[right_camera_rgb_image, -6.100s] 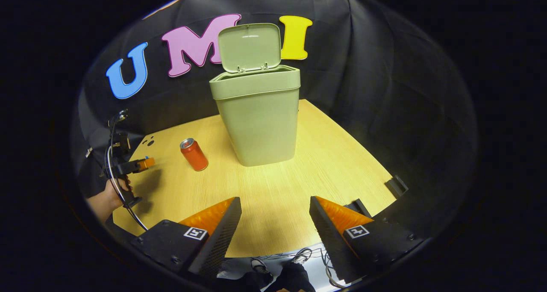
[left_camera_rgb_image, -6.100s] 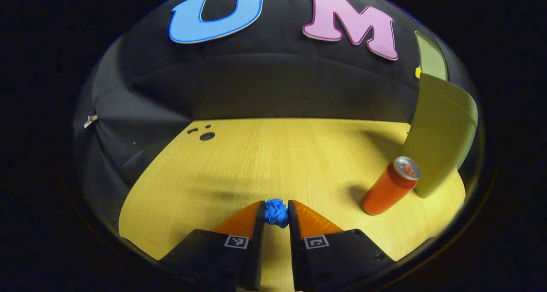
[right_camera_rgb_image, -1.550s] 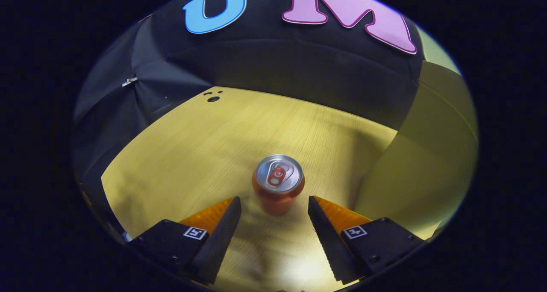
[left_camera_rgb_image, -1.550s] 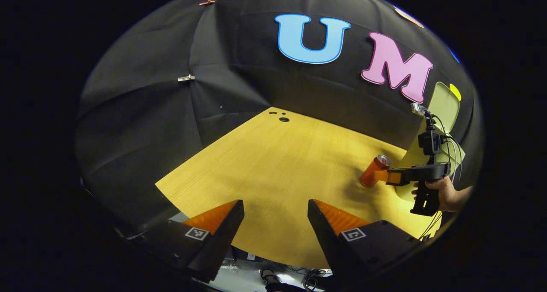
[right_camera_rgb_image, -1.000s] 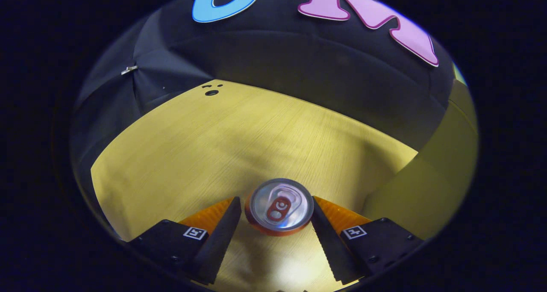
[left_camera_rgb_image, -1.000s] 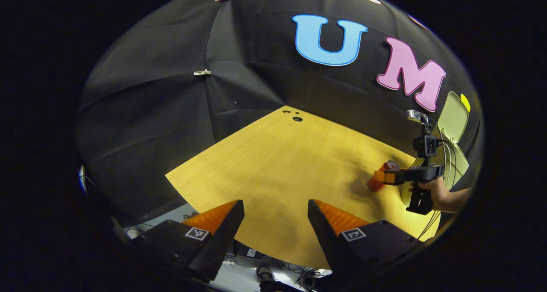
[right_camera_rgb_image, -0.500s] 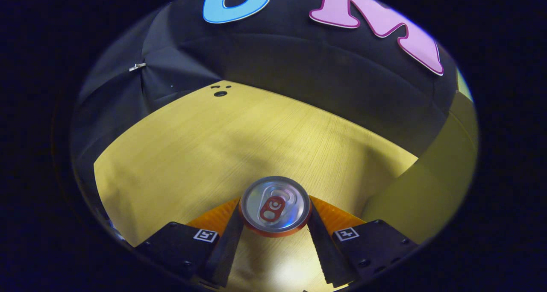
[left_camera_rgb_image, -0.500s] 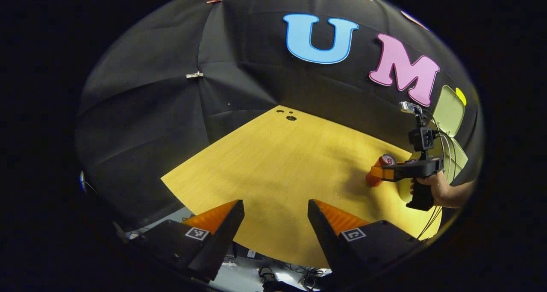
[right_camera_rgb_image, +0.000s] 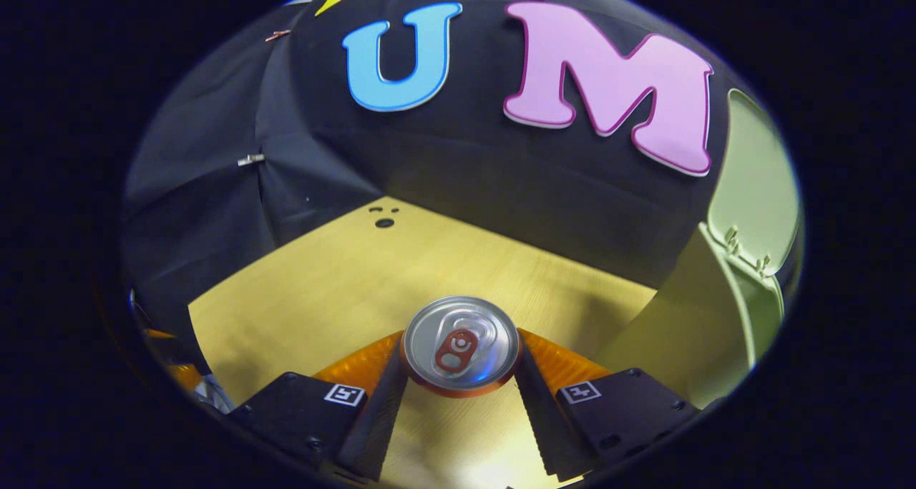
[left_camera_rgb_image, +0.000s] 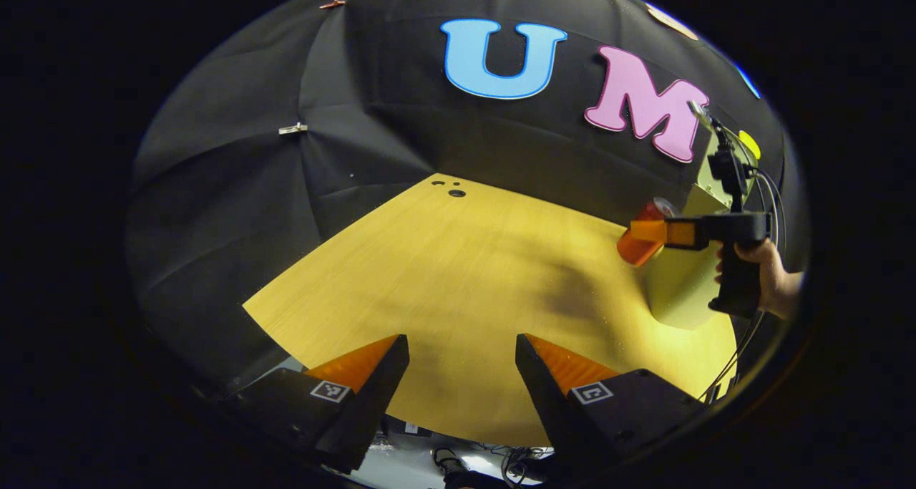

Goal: Press the lid of the desktop garbage bin to open it, pick up the crumpled paper on the desktop and throw it into the bin, then pick up the pop can on the desktop and drop it into the bin, and finally close the garbage bin lid.

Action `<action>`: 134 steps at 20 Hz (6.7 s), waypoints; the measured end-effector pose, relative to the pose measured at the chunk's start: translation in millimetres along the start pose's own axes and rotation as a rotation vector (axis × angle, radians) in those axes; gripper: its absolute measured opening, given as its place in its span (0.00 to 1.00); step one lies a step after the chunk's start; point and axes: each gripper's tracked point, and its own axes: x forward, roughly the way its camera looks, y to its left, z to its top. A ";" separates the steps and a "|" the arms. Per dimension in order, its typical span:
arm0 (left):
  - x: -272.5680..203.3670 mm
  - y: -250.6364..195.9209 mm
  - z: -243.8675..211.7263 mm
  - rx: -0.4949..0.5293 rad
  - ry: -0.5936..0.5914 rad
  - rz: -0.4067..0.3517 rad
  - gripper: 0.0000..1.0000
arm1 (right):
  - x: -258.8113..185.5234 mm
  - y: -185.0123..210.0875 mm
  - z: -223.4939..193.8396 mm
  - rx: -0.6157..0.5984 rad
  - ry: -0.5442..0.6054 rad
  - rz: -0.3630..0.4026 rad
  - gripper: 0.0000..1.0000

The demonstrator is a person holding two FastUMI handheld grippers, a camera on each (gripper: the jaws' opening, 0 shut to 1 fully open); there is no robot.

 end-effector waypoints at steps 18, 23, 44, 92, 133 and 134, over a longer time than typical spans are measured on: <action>22.9 -55.6 9.5 0.020 0.007 -0.128 0.96 | -112.5 -136.9 133.2 0.224 -0.323 -0.210 0.83; 28.0 -73.6 14.7 -0.002 -0.001 -0.157 0.96 | -125.8 -205.5 118.2 0.283 -0.329 -0.343 0.82; 28.0 -110.8 -8.4 0.076 0.055 -0.179 0.96 | -128.3 -264.6 69.7 0.306 -0.249 -0.458 0.87; 14.2 -78.4 -23.0 0.172 0.035 -0.113 0.96 | -163.3 -274.6 159.2 0.283 -0.374 -0.515 0.91; -30.8 -99.2 42.3 0.247 -0.168 -0.323 0.96 | -177.0 -223.6 13.1 0.329 -0.273 -0.631 0.98; -36.8 -102.6 51.9 0.246 -0.192 -0.329 0.96 | -185.8 -220.3 20.0 0.339 -0.306 -0.635 0.98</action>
